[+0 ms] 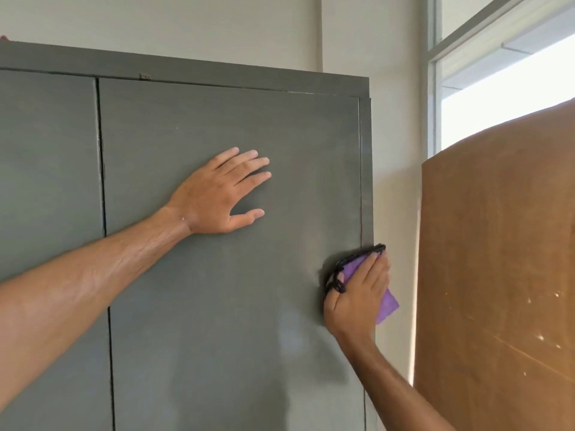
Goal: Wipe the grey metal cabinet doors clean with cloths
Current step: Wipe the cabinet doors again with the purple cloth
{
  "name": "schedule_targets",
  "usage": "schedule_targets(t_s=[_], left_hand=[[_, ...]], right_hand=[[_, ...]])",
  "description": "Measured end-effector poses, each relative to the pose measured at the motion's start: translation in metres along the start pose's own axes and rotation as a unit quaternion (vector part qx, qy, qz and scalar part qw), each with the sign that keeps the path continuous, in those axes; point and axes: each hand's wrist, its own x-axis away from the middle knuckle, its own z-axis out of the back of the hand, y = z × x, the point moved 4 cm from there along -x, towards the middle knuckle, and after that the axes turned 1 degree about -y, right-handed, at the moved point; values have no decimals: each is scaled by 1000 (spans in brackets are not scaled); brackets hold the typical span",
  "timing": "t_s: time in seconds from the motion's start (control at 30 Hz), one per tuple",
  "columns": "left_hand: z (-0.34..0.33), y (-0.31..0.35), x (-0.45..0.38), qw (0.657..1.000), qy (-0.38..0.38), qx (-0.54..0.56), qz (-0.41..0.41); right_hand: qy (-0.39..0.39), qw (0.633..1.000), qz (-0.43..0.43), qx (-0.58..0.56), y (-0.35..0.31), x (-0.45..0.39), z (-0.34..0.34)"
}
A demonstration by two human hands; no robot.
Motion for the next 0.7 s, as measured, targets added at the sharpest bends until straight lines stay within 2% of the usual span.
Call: schedule_targets(t_s=[0.13, 0.2, 0.3, 0.47, 0.57, 0.7], left_hand=[[-1, 0, -1, 1000, 1, 3, -4], [0, 0, -1, 1000, 5, 7, 0], [2, 1, -1, 1000, 11, 15, 7], [2, 1, 0, 1000, 11, 20, 9], [2, 2, -1, 1000, 6, 21, 9], [4, 3, -1, 1000, -6, 23, 7]], right_hand=[[29, 999, -16, -14, -80, -128, 27], [51, 999, -2, -15, -93, -153, 32], [54, 998, 34, -11, -57, -100, 20], [-4, 1000, -9, -23, 31, 63, -11], [-3, 1000, -6, 5, 25, 46, -14], [43, 999, 7, 25, -33, -52, 2]])
